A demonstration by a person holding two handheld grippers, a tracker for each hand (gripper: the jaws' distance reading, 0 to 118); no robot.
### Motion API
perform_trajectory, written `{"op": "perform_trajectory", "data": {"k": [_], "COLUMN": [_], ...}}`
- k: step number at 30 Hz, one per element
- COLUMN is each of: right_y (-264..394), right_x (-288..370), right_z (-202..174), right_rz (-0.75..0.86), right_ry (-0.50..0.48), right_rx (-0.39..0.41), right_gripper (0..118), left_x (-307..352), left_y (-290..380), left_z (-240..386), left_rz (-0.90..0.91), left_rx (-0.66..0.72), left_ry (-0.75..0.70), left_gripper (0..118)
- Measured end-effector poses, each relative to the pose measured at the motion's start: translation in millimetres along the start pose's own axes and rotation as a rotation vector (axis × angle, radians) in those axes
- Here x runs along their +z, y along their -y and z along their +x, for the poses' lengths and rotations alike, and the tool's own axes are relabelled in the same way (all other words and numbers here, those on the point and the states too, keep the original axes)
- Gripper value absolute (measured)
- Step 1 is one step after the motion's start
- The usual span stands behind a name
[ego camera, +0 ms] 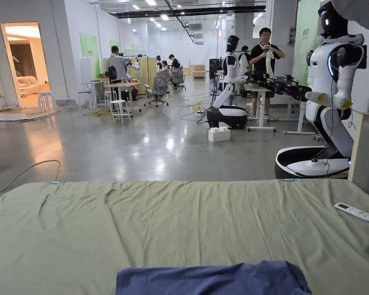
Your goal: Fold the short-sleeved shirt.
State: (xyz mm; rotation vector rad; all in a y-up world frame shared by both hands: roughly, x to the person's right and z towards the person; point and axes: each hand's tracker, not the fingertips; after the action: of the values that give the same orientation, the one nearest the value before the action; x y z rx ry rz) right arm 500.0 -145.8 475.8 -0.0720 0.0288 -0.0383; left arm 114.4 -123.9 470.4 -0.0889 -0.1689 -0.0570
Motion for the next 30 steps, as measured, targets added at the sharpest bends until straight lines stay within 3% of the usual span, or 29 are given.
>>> {"op": "perform_trajectory", "data": {"k": [5, 9, 11, 13, 14, 16, 20, 23, 28, 30], "right_y": [8, 26, 35, 45, 50, 57, 73, 81, 93, 97], "right_x": [-3, -11, -15, -20, -22, -25, -30, -31, -39, -45], "right_z": [1, 6, 8, 9, 10, 11, 23, 29, 38, 41], "right_rz": [-0.023, -0.113, -0.136, -0.17, -0.2, -0.233, -0.294, -0.322, -0.37, -0.382], "right_ry": [-0.003, -0.011, -0.005, -0.002, 0.004, 0.013, 0.023, 0.044, 0.059, 0.06], "right_rx": [0.004, -0.034, -0.048, -0.057, -0.058, -0.049, -0.107, -0.135, -0.159, -0.159], "right_gripper": [0, 0, 0, 0, 0, 0, 0, 0, 0, 0], "left_x": [-14, -58, -88, -125, -142, -170, -229, -257, -269, -268], "left_y": [9, 51, 82, 118, 135, 166, 220, 238, 241, 236], "left_z": [-10, -35, -48, -60, -65, -69, -75, -77, -70, -65], "left_rz": [-0.021, -0.178, -0.273, -0.396, -0.44, -0.438, -0.582, -0.639, -0.69, -0.69], "left_rx": [-0.001, 0.025, 0.054, 0.119, 0.137, 0.093, 0.05, 0.047, 0.038, -0.004], "left_ry": [-0.03, -0.048, -0.039, -0.028, -0.04, -0.027, 0.002, 0.007, 0.01, 0.017], "left_gripper": [0, 4, 29, 67, 75, 75, 73, 58, 53, 38]}}
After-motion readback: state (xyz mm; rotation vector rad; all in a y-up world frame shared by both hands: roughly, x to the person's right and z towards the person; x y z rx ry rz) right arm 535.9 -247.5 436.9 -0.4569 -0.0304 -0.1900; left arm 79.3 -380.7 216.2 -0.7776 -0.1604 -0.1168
